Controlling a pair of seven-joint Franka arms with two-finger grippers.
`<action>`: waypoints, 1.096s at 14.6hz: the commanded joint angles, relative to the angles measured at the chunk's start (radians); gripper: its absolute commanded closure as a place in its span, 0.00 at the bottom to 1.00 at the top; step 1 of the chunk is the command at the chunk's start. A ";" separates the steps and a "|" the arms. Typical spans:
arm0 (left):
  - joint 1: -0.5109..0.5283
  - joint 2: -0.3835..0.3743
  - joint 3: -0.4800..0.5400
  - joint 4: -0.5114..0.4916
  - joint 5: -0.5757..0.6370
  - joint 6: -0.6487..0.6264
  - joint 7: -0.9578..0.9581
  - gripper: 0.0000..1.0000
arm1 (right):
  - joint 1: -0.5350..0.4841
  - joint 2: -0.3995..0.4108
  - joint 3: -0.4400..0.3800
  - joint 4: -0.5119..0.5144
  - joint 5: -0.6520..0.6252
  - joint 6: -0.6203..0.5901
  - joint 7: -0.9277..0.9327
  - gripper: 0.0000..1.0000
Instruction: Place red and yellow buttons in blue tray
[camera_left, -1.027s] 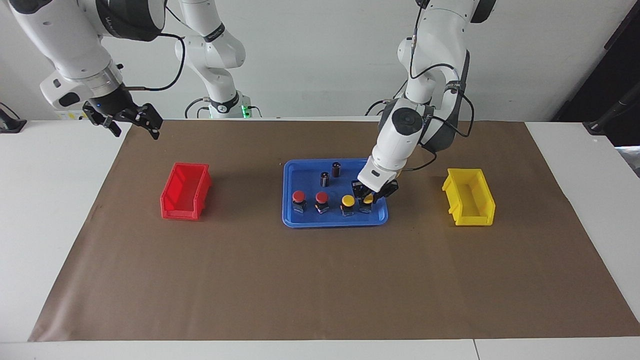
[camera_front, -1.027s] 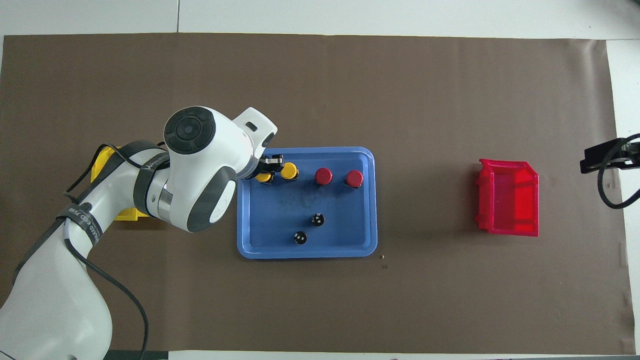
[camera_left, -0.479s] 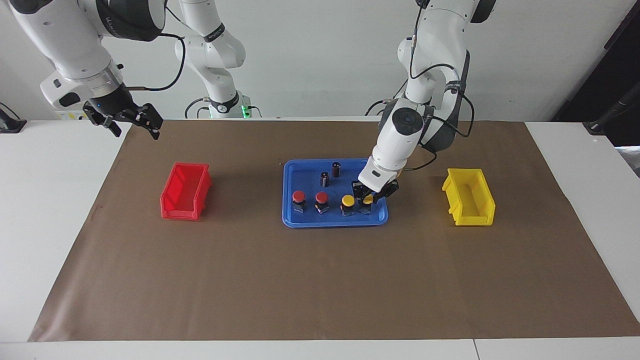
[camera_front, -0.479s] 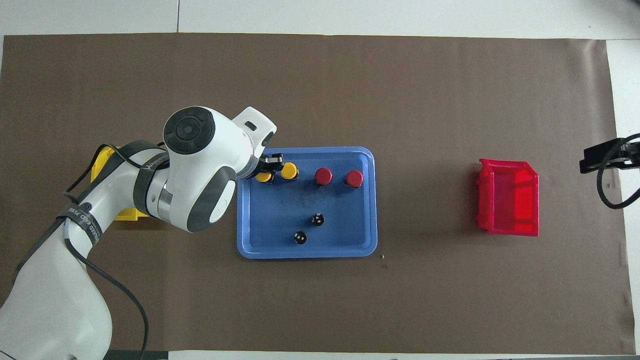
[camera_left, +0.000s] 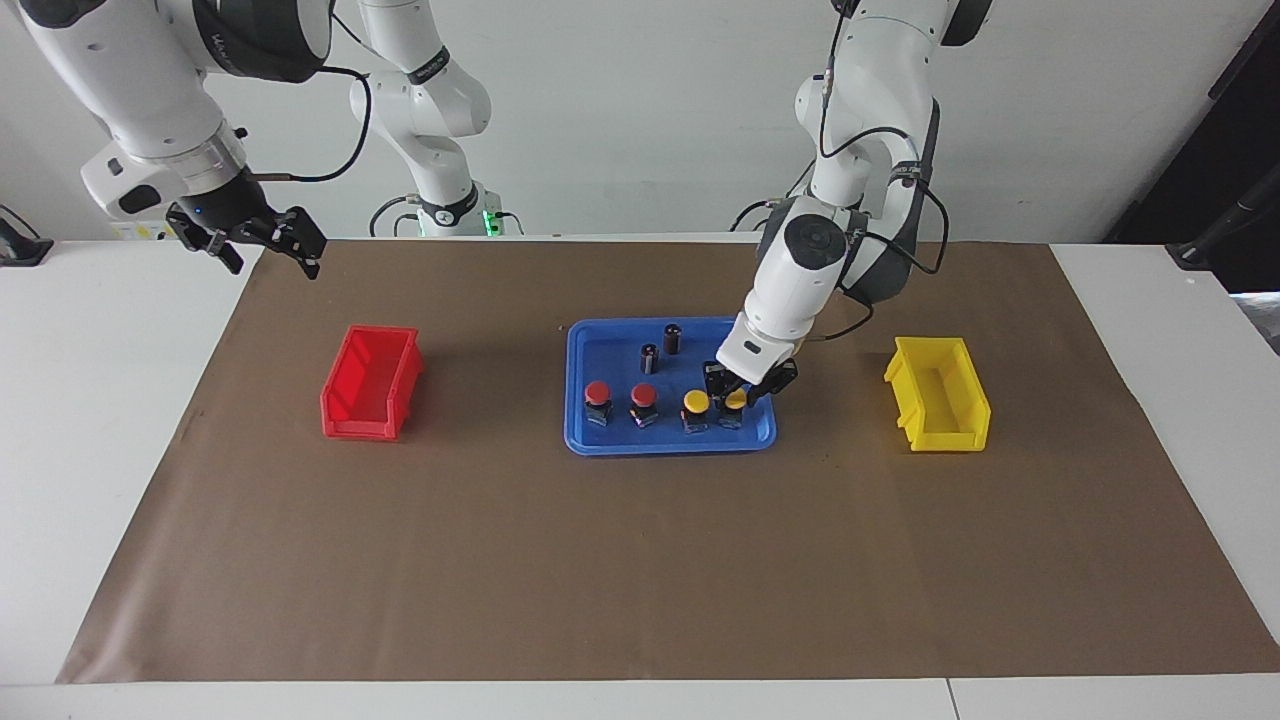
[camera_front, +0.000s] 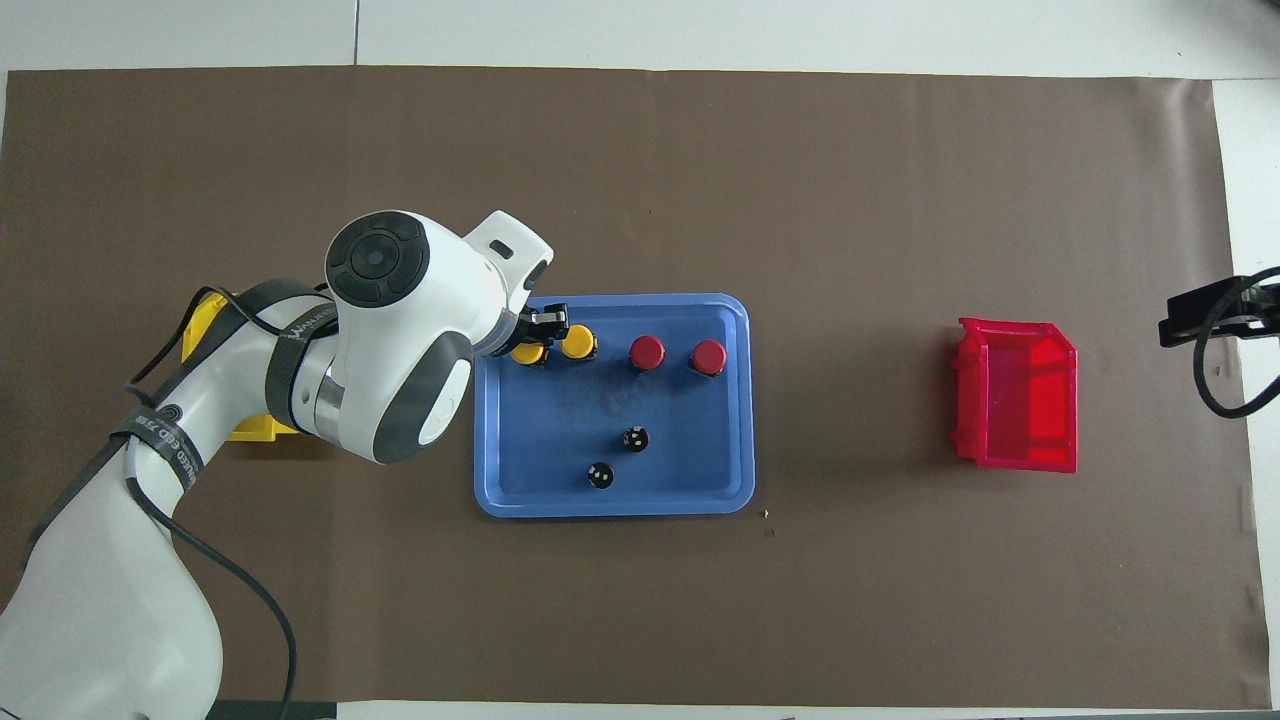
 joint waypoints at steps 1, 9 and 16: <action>0.001 -0.062 0.013 0.123 -0.057 -0.224 -0.012 0.42 | -0.006 -0.018 0.005 -0.024 -0.004 0.019 -0.027 0.00; 0.288 -0.228 0.022 0.231 -0.053 -0.535 0.338 0.00 | 0.023 -0.006 0.007 0.002 -0.001 0.035 -0.019 0.00; 0.417 -0.228 0.022 0.227 0.088 -0.490 0.621 0.00 | 0.029 -0.003 0.005 0.005 0.002 0.039 -0.019 0.00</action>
